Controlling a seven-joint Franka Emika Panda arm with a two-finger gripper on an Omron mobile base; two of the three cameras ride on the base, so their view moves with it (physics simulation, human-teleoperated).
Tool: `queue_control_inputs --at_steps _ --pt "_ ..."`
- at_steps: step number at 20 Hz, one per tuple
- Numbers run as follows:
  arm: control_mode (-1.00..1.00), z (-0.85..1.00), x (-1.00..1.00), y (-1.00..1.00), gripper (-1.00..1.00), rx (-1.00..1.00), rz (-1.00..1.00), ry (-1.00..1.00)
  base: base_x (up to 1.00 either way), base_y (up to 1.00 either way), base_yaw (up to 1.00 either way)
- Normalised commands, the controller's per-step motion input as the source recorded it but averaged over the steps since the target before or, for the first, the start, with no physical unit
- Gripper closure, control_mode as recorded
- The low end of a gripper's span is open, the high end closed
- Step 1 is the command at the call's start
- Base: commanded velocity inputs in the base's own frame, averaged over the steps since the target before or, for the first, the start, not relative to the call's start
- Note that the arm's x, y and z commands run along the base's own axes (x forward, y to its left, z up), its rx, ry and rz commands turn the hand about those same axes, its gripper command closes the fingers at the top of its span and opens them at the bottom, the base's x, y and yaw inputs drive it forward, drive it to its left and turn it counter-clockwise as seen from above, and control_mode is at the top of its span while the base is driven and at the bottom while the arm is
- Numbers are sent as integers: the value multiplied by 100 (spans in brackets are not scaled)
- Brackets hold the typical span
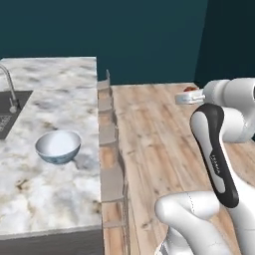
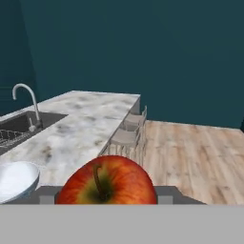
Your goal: Retrieve the apple and peach from the fridge and place them into the bowl on the dining table.
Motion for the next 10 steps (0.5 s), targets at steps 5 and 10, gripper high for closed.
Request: queue_control_inputs --at_steps 5,10 --pt "100 0 0 0 100 0 0 0 80 -16 44" --pt "100 0 0 0 100 0 0 0 80 -16 45"
